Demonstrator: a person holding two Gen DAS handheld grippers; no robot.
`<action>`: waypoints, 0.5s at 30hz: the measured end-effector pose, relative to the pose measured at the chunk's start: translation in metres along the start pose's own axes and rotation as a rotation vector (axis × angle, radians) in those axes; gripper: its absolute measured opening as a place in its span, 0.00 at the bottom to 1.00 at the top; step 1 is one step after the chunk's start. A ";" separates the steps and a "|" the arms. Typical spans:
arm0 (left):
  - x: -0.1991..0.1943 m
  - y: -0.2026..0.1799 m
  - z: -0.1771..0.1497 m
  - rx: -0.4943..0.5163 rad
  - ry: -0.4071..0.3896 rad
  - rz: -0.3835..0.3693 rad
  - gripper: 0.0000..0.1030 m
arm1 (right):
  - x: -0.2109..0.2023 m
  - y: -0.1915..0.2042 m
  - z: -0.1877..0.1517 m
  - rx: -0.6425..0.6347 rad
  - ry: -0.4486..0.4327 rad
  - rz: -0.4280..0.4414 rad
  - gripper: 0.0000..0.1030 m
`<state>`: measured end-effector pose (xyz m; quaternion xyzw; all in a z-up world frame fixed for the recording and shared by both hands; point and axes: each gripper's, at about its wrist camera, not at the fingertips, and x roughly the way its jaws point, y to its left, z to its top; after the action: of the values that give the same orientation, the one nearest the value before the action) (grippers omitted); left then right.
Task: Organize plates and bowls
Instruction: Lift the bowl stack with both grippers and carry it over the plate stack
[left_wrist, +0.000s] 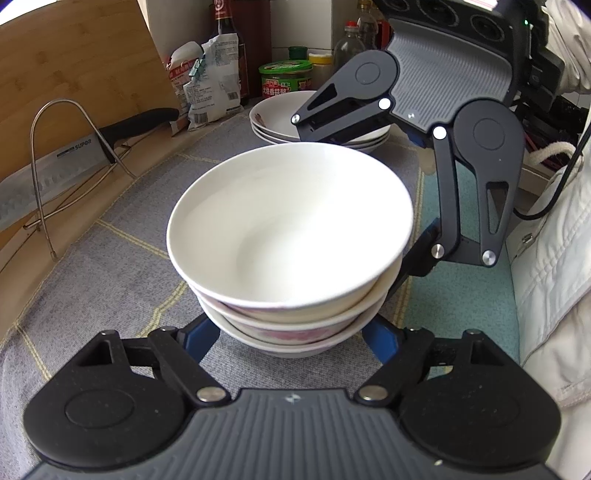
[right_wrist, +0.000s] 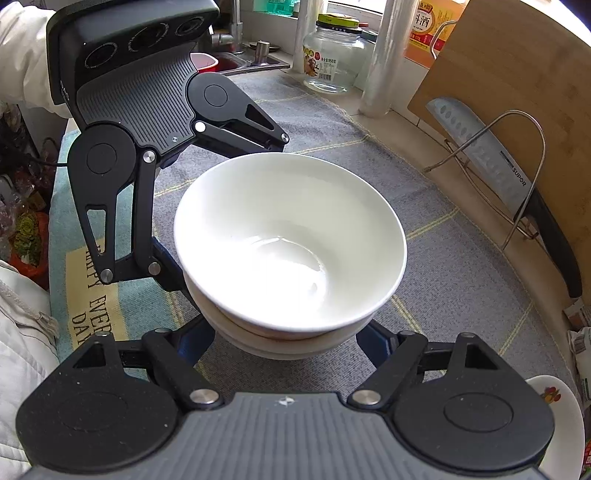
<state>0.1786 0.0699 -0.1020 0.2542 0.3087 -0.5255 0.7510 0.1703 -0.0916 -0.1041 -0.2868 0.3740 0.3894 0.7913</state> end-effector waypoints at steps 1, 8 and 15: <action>0.000 0.000 0.000 0.000 0.001 -0.001 0.81 | 0.000 0.000 0.000 -0.001 0.001 0.000 0.84; 0.002 0.000 0.002 0.003 0.013 0.005 0.81 | 0.000 0.001 0.001 0.006 0.007 -0.003 0.84; 0.001 -0.003 0.005 0.003 0.019 0.012 0.81 | -0.002 0.002 0.001 0.013 0.010 -0.009 0.84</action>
<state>0.1769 0.0642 -0.0994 0.2621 0.3138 -0.5190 0.7507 0.1677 -0.0906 -0.1024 -0.2853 0.3790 0.3819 0.7931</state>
